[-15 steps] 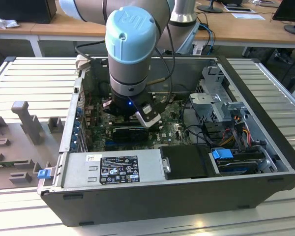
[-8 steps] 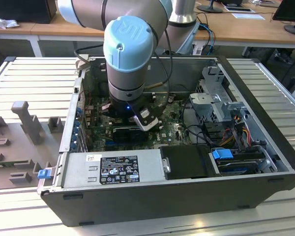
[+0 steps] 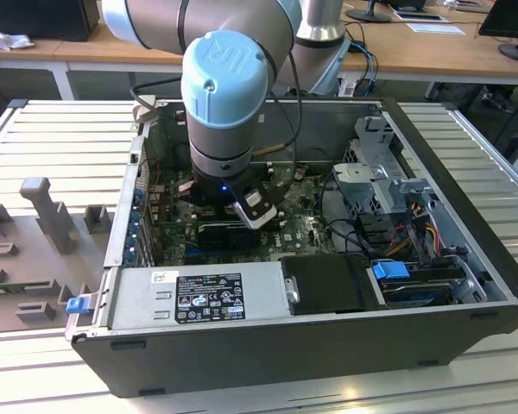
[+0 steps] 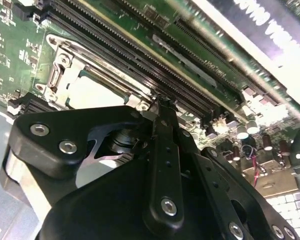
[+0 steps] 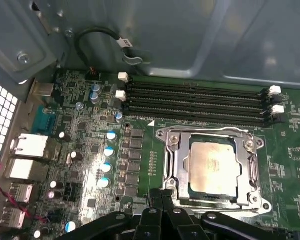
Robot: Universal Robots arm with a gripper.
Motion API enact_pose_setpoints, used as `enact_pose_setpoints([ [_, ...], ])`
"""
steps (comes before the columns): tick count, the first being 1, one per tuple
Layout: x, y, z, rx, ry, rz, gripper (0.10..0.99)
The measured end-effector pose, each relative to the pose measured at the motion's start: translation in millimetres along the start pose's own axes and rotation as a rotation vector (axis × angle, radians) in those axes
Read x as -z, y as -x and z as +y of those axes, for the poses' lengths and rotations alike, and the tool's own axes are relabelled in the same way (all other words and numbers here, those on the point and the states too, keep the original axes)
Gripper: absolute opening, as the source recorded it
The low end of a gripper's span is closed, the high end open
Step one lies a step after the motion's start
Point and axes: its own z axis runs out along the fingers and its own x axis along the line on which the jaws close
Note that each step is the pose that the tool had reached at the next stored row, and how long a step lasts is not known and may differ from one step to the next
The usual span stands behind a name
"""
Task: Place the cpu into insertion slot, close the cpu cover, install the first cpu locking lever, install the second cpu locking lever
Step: 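Install the second cpu locking lever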
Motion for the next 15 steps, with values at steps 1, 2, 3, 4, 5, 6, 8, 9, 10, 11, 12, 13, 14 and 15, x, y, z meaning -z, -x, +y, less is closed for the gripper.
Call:
enact_pose_setpoints([
  [1,-3.9,-1.3,5.1,0.0,0.002,-0.0003,0.106],
  [2,-4.0,-2.6,5.2,0.0,0.003,-0.0001,0.106],
  [3,-4.1,-3.7,5.2,0.0,0.003,-0.0002,0.106],
  [4,-4.1,-5.6,5.4,0.001,0.003,0.0,0.106],
  [5,-4.2,-6.7,5.5,0.001,0.003,-0.0001,0.106],
  [6,-5.0,-6.8,5.2,0.001,0.003,-0.0001,0.106],
  [8,-5.9,-6.9,4.8,0.001,0.002,0.0002,0.106],
  [9,-5.4,-6.9,5.0,0.001,0.002,0.0002,0.106],
  [10,-2.9,-6.8,6.0,0.001,0.003,0.0,0.106],
  [11,0.3,-6.8,7.1,0.001,0.003,0.0,0.106],
  [12,3.7,-6.7,8.4,0.001,0.003,0.0001,0.106],
  [13,8.8,-6.6,10.3,0.001,0.003,0.0001,0.106],
  [14,11.3,-6.6,11.2,0.001,0.003,0.0,0.106],
  [15,13.8,-6.5,12.2,0.001,0.003,0.0,0.106],
])
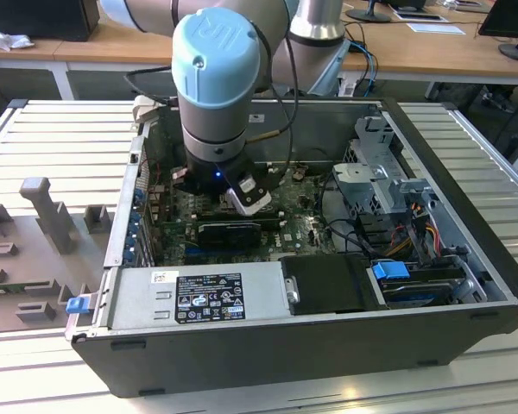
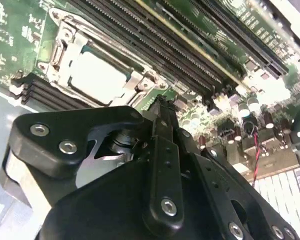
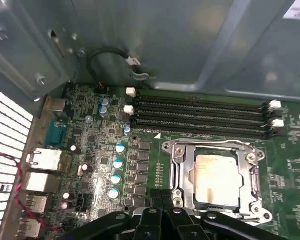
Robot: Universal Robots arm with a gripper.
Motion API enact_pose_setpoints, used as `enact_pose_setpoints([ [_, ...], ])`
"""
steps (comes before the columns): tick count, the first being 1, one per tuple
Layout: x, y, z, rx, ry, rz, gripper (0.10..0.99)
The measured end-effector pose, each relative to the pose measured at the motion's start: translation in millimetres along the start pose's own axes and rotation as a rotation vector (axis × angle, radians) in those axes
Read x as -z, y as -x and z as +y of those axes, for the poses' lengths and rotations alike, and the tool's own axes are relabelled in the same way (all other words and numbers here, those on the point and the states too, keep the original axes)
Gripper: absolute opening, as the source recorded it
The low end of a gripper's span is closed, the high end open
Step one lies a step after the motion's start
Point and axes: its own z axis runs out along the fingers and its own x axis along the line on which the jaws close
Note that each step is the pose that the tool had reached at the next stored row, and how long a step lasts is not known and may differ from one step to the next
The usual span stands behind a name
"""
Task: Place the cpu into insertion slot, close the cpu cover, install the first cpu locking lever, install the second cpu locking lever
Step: 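Install the second cpu locking lever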
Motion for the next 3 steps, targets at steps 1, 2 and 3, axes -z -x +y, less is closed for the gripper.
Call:
enact_pose_setpoints([
  [1,6.3,0.1,2.4,0.0,0.0,0.0,0.106],
  [2,13.8,0.3,5.2,0.0,0.0,0.0,0.106],
  [3,15.1,0.3,5.7,0.0,0.0,0.0,0.106],
])
